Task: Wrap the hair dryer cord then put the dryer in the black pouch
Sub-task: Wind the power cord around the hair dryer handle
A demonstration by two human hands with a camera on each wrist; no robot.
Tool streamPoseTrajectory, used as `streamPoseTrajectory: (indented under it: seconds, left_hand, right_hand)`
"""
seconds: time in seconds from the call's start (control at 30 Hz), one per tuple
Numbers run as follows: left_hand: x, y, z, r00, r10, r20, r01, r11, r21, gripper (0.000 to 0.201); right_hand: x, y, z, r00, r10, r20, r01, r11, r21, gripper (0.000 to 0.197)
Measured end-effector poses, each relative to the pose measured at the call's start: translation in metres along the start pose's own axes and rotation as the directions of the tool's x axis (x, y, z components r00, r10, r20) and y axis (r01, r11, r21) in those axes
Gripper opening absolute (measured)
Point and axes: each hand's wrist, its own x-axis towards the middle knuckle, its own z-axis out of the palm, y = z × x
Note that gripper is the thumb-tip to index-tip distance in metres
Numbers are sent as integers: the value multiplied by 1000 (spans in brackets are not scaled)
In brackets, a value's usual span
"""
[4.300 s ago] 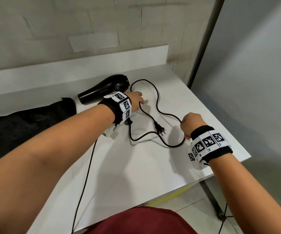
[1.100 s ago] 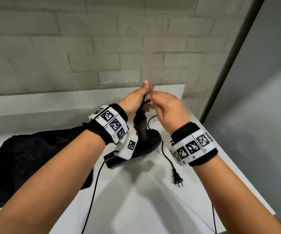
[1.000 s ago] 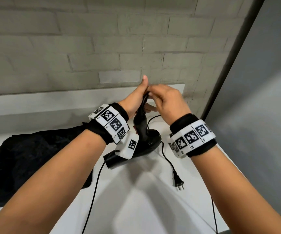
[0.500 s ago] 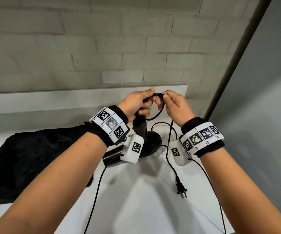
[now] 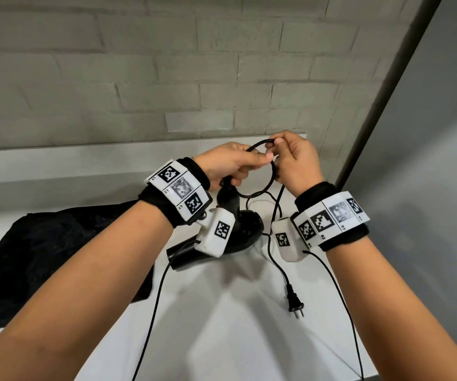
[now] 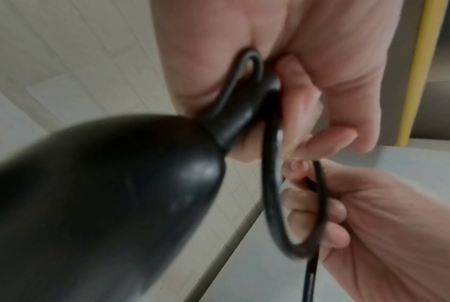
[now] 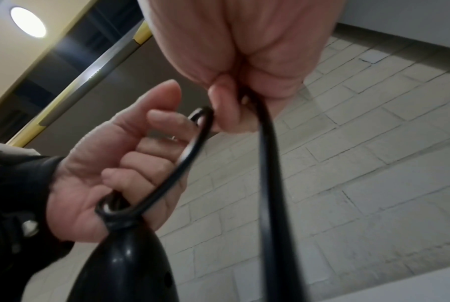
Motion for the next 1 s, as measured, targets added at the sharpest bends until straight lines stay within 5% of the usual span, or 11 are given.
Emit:
streamPoseTrajectory:
  seconds: [0.23,0.43,0.63,1.0]
  left_hand:
    - [3,-4,-7,999,-26,36,30,993,-114,43]
    - [4,-8,-15,994,-19,106,58,926,-374,39]
    - [8,-16,-18,1000,17,6,-13,896,-444,39]
    - [10,-16,-19,1000,-12,20,20,886,-463,41]
  right_hand:
    - [1,5,-16,994,16,-108,-13,1000,25,33]
    - [-16,18,-8,999,-41,-10,39,993,-114,24]
    - [-34,28,11,997,-33,73,44,986,-163,18]
    - [-55,23,35,991,87,106,-48,946,-321,41]
